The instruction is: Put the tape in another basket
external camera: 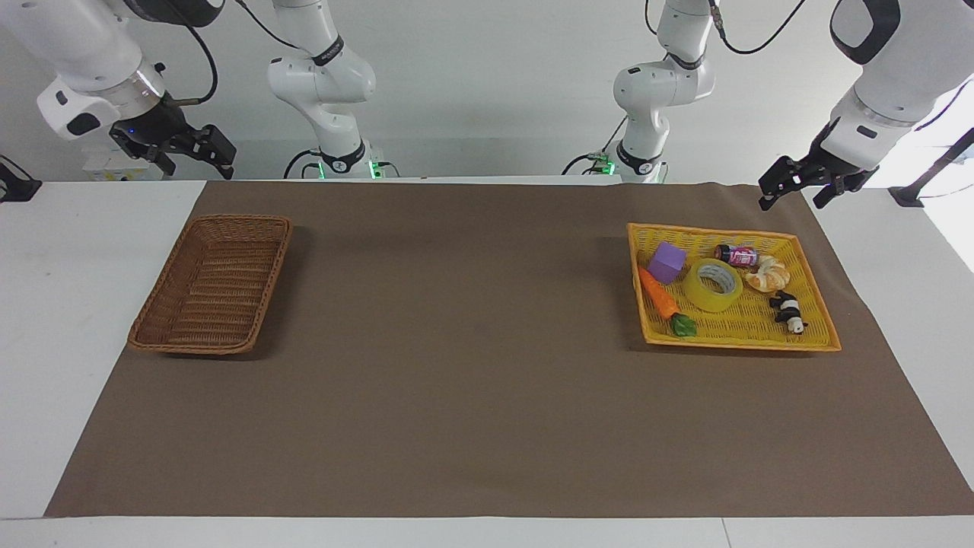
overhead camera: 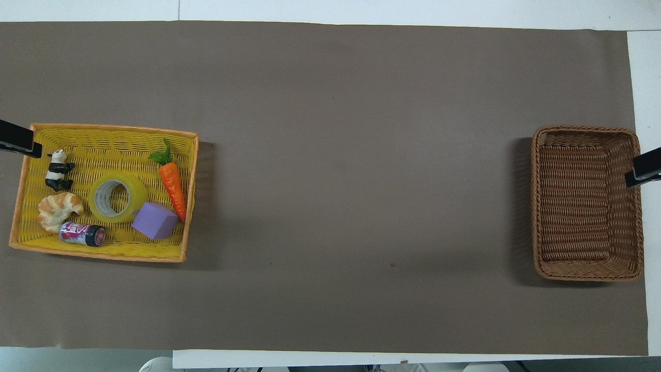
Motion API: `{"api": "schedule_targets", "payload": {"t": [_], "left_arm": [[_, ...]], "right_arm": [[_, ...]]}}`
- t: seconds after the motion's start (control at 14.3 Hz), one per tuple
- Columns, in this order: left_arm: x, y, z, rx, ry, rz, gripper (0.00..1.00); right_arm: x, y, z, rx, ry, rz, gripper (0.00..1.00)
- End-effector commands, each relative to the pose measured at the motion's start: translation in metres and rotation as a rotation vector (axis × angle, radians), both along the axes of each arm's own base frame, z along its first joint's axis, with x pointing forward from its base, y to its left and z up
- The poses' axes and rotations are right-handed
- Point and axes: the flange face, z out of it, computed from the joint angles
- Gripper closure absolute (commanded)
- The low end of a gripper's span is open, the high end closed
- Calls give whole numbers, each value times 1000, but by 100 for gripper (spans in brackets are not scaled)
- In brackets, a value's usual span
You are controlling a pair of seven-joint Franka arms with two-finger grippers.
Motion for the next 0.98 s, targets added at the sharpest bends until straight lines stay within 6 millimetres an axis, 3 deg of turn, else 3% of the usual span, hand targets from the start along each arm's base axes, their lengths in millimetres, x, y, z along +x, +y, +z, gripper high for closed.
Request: {"api": "schedule_targets", "payload": {"t": [0.0, 0.21, 0.35, 0.63, 0.77, 0.91], "left_arm": [[-4, 5, 0, 1, -17, 8, 0], [-4, 5, -2, 2, -13, 13, 0], [-15, 7, -18, 8, -22, 25, 0], [-44, 48, -117, 27, -172, 103, 0], [-43, 72, -162, 27, -181, 149, 0], [-40, 73, -194, 22, -180, 150, 0]], "right_arm": [[-8, -2, 0, 3, 2, 21, 0], [-8, -2, 0, 3, 2, 21, 0], [-9, -1, 1, 3, 1, 21, 0], [-8, -2, 0, 3, 2, 21, 0], [-8, -2, 0, 3, 2, 21, 0], [-9, -1, 1, 3, 1, 21, 0]]}}
